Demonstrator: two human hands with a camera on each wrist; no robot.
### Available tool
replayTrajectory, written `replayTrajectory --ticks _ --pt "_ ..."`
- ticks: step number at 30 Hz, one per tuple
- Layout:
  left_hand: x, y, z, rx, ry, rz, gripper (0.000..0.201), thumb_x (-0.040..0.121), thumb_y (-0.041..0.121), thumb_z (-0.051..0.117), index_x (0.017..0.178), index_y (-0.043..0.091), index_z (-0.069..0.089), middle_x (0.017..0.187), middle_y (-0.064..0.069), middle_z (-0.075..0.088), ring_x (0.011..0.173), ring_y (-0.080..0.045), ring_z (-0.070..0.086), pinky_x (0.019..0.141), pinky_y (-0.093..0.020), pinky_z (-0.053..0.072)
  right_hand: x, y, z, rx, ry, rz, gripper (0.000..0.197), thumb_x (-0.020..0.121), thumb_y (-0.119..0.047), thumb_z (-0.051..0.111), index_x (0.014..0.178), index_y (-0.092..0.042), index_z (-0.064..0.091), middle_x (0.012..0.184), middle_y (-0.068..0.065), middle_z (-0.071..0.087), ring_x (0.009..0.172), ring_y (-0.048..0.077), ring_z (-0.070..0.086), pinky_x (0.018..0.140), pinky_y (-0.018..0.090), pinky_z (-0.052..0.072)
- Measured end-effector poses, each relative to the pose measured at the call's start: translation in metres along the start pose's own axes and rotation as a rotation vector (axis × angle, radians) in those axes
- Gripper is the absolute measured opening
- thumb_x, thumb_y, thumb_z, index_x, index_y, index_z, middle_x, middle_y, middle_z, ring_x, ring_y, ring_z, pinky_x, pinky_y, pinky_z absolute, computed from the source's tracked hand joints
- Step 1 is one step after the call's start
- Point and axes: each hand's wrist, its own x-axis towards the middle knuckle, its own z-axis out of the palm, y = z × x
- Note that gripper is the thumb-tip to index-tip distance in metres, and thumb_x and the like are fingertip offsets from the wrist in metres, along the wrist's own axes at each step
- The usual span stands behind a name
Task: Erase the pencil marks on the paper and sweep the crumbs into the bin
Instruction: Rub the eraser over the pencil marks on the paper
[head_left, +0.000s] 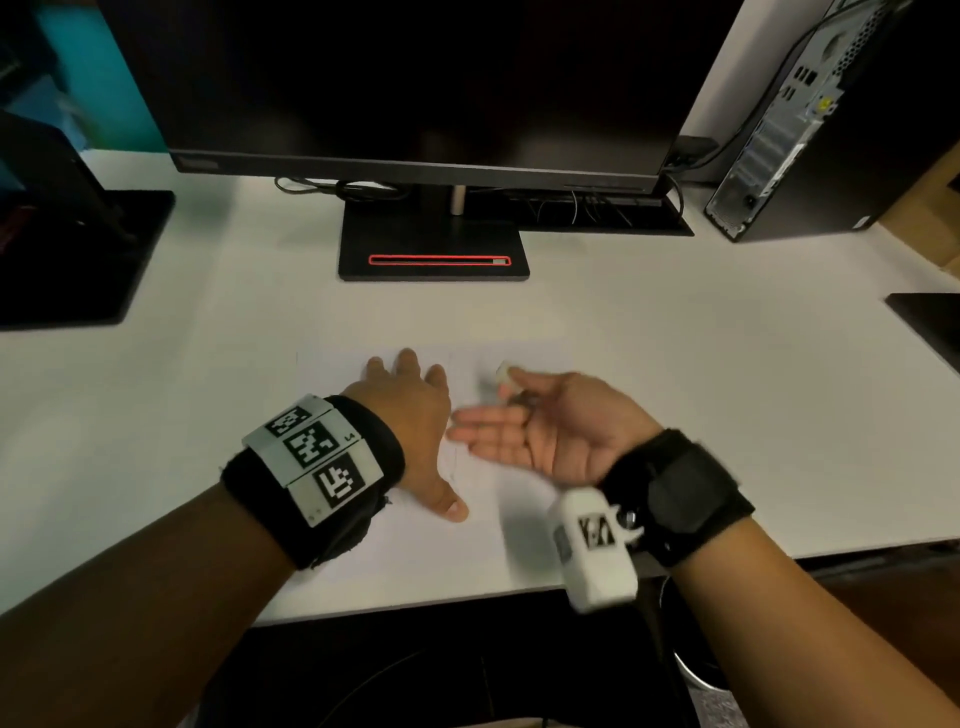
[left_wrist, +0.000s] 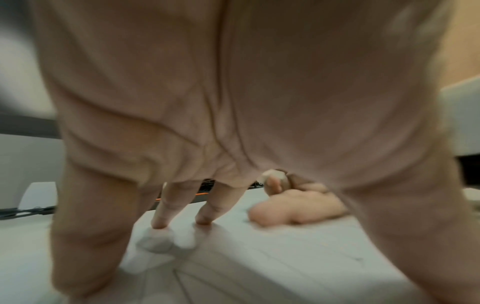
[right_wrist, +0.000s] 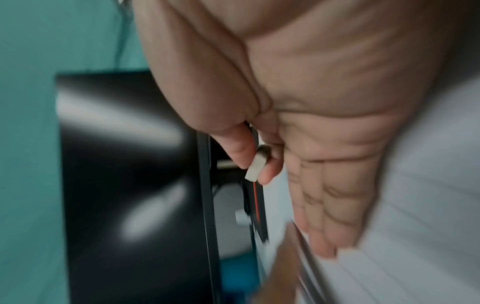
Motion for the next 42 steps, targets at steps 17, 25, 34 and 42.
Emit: replayTrajectory --ticks 17,25,34,42 --pt "-0.004 0.0 0.0 -0.022 -0.023 -0.007 0.147 0.056 0.079 0.075 0.156 0.012 -0.009 0.163 -0.016 -0.013 0.149 -0.043 -0.003 0.114 -0.055 0.03 0.018 -0.061 -0.031 0.399 0.429 -0.503 0.024 0.109 -0.018 0.046 0.09 -0.007 0.055 0.11 0.023 0.071 0.112 0.036 0.069 0.107 0.044 0.052" --pt "-0.002 0.0 -0.002 -0.035 -0.028 -0.001 0.147 0.055 0.078 0.077 0.156 0.016 -0.01 0.163 -0.015 -0.013 0.148 -0.044 -0.004 0.114 -0.057 0.03 0.014 -0.033 -0.018 -0.021 0.064 -0.099 0.025 0.107 -0.024 0.051 0.092 -0.005 0.06 0.125 0.03 0.07 0.112 0.04 0.072 0.094 0.046 0.059" --pt "-0.001 0.001 -0.004 -0.054 -0.039 0.029 0.139 0.056 0.074 0.079 0.151 0.044 -0.018 0.161 -0.015 -0.014 0.147 -0.046 -0.007 0.11 -0.063 0.032 -0.002 -0.058 -0.029 -0.149 0.314 -0.259 0.025 0.105 -0.024 0.054 0.084 -0.011 0.057 0.072 0.011 0.069 0.061 0.023 0.068 0.057 0.03 0.061" --pt "0.0 0.002 -0.005 -0.061 -0.058 0.021 0.139 0.056 0.074 0.079 0.15 0.046 -0.019 0.161 -0.016 -0.015 0.147 -0.046 -0.007 0.111 -0.062 0.031 0.01 -0.068 0.001 -1.623 0.349 -0.088 0.033 0.099 -0.034 0.057 0.072 -0.015 0.059 0.064 0.005 0.056 0.06 0.024 0.047 0.051 0.027 0.039"
